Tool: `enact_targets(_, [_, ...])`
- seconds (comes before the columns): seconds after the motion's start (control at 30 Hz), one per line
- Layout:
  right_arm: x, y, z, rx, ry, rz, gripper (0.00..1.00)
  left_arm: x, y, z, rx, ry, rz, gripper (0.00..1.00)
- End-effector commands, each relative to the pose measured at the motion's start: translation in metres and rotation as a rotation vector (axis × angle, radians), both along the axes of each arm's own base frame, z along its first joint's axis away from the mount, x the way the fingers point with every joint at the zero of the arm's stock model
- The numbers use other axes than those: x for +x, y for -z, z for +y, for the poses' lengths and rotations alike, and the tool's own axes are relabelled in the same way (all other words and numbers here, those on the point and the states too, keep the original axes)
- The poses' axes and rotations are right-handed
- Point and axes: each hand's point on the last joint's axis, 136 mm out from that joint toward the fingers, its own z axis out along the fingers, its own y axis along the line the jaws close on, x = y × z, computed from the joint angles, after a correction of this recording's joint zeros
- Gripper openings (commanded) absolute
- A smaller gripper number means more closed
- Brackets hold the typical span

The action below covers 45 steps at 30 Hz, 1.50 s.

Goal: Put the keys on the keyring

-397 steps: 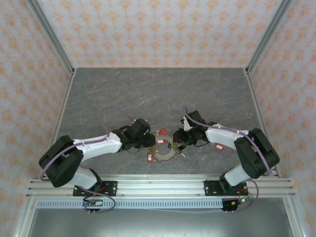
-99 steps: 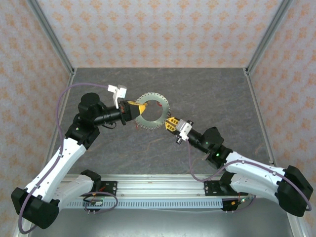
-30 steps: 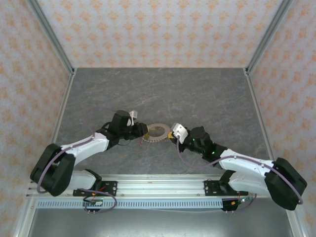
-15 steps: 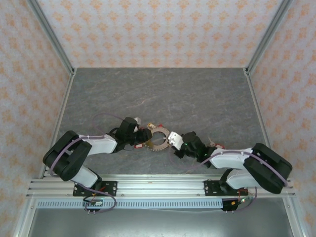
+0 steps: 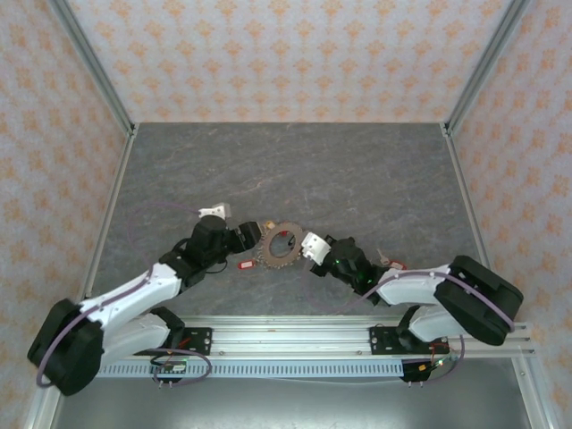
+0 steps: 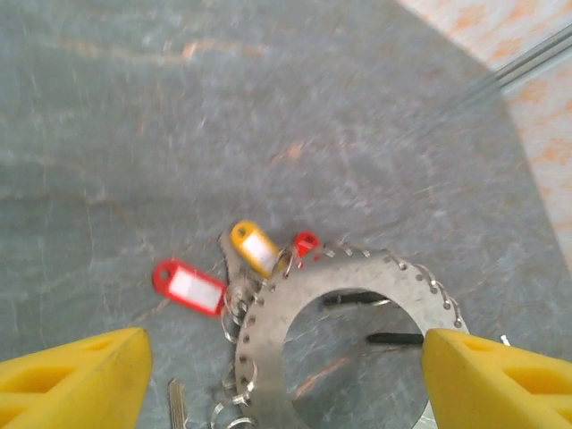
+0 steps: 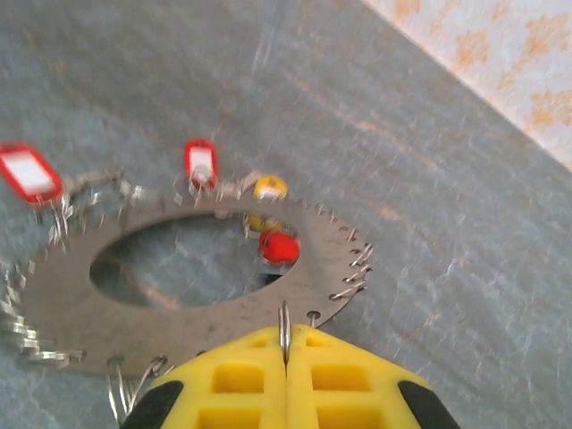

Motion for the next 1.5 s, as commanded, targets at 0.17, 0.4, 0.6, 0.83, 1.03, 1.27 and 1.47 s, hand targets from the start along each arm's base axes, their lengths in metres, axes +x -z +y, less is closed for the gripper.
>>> enact_targets(0.17, [-0.018,-0.087,0.010,0.337,-0.291,0.120,0.00,-0.012,-0.064,-0.021,0.166,0.284,-0.331,0.77])
enact_targets(0.4, [-0.034,-0.119,0.021,0.405,-0.501,0.228,0.00,-0.030,-0.091,-0.062,0.174,0.590,-0.419,0.48])
enact_targets(0.6, [-0.014,-0.106,0.027,0.434,-0.432,0.341,0.00,-0.038,-0.093,-0.087,0.119,0.749,-0.405,0.30])
enact_targets(0.83, [0.008,-0.055,0.017,0.378,-0.250,0.435,0.00,-0.023,-0.056,-0.084,0.137,0.688,-0.261,0.28])
enact_targets(1.03, [-0.018,-0.009,0.016,0.320,-0.278,0.538,0.00,-0.009,-0.015,-0.089,0.048,0.602,-0.156,0.15])
enact_targets(1.27, [-0.051,0.034,0.030,0.232,-0.371,0.644,0.00,-0.010,0.055,-0.094,-0.018,0.556,0.079,0.05])
enact_targets(1.47, [-0.071,0.051,0.037,0.177,-0.494,0.644,0.00,-0.013,0.100,-0.082,0.025,0.489,0.219,0.00])
